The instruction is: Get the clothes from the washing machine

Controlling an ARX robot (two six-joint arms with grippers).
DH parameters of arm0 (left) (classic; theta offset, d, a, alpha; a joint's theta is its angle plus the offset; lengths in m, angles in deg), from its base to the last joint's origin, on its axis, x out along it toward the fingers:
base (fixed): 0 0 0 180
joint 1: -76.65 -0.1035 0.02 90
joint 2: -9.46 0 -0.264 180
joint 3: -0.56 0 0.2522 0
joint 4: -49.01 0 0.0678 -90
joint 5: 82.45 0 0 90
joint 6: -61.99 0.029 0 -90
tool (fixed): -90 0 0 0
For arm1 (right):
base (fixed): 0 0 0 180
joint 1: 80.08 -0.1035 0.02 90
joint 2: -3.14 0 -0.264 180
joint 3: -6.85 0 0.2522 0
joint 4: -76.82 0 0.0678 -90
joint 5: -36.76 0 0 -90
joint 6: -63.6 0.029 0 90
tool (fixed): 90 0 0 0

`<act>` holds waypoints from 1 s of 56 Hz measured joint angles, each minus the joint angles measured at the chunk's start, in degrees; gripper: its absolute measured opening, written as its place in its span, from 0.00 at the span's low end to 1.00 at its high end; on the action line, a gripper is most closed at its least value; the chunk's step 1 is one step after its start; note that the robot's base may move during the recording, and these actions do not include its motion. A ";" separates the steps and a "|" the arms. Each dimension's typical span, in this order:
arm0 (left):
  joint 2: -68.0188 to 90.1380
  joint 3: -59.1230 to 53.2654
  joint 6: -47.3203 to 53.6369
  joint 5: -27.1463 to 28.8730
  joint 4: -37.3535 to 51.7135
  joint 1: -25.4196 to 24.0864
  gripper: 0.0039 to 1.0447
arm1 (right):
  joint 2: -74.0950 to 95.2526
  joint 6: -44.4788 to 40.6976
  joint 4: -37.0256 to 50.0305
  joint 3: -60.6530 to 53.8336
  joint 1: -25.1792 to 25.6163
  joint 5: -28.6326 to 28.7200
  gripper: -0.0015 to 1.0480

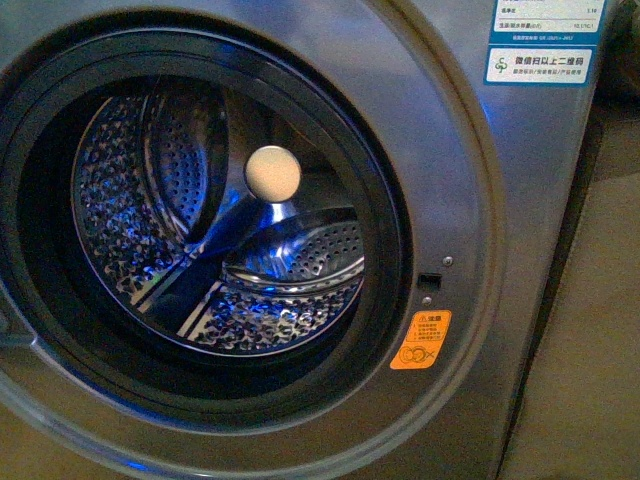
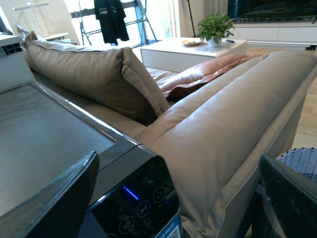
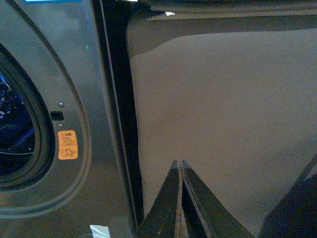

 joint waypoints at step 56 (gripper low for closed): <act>-11.80 -2.45 -11.47 27.52 -7.32 -14.67 0.92 | -12.94 -0.02 -10.14 -2.71 -0.02 0.00 0.02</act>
